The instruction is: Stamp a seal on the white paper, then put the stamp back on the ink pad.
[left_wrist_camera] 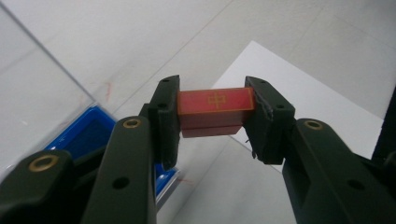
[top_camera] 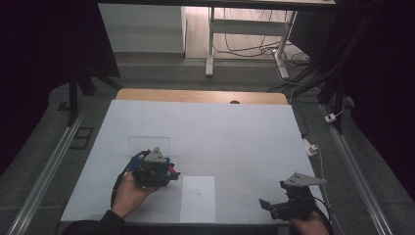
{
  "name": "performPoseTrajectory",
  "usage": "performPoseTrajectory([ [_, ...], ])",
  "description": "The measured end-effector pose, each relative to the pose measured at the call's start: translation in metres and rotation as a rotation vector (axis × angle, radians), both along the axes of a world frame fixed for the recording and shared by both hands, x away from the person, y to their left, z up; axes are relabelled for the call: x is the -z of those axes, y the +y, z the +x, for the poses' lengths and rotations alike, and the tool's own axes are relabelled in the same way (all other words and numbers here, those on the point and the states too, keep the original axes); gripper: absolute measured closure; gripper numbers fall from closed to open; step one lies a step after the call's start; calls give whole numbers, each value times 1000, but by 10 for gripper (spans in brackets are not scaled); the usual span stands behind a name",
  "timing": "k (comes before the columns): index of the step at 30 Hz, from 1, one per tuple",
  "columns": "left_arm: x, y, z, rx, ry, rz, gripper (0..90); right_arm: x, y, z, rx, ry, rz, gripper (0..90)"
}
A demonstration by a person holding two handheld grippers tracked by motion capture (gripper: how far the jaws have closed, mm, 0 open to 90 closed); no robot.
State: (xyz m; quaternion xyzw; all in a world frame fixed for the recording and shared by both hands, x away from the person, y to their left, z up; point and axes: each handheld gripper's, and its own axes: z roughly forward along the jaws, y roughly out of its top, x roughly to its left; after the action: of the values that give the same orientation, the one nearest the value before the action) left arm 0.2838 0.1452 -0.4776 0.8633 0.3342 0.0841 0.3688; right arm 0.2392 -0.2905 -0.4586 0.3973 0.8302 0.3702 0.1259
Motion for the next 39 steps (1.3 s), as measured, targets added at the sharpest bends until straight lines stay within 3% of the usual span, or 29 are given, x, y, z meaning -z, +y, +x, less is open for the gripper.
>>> performPoseTrajectory([
  [25,-3,37,8,-127,-5,3,582,0,1,0,-2,0,-1,0],
  [39,4,59,17,-206,-1,13,582,0,0,0,2,-3,2,0],
])
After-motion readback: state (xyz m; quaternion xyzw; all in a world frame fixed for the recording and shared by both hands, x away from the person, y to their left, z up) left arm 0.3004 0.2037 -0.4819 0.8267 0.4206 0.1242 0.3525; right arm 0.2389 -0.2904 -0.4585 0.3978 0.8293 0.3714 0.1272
